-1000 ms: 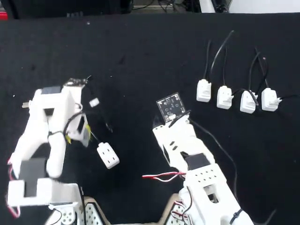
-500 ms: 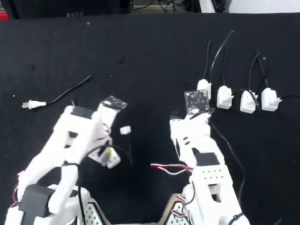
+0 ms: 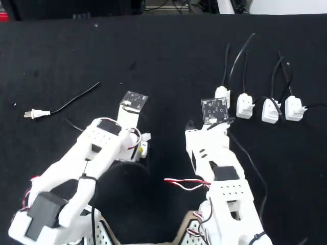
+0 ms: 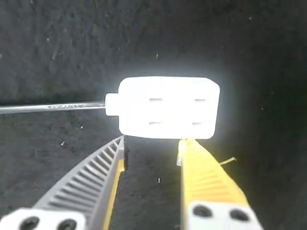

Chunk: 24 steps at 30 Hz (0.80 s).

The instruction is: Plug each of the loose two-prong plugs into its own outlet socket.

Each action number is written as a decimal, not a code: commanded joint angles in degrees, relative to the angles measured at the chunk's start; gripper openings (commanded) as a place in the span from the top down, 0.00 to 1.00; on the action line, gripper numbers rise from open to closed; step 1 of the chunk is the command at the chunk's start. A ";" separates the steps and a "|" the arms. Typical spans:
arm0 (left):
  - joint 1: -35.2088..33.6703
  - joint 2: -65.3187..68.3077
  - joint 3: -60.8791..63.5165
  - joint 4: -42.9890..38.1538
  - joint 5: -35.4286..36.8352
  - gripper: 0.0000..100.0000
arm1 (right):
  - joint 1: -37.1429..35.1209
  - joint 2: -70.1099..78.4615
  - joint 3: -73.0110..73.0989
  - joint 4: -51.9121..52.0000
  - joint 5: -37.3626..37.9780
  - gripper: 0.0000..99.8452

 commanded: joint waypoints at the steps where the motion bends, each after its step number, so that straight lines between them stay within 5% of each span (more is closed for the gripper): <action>1: 1.19 1.05 -6.64 1.14 2.11 0.81 | 1.32 -1.54 -3.03 -1.23 -0.53 0.85; 11: -1.89 5.01 -23.78 14.15 1.05 0.81 | 1.32 -1.54 -2.95 -1.23 -0.44 0.85; 18: -17.45 12.22 -25.45 12.31 -10.37 0.81 | 1.32 -1.54 -3.03 -1.05 -0.44 0.85; 24: -23.87 21.54 -25.80 4.40 -11.08 0.81 | 1.23 -1.54 -3.12 -1.05 -0.53 0.85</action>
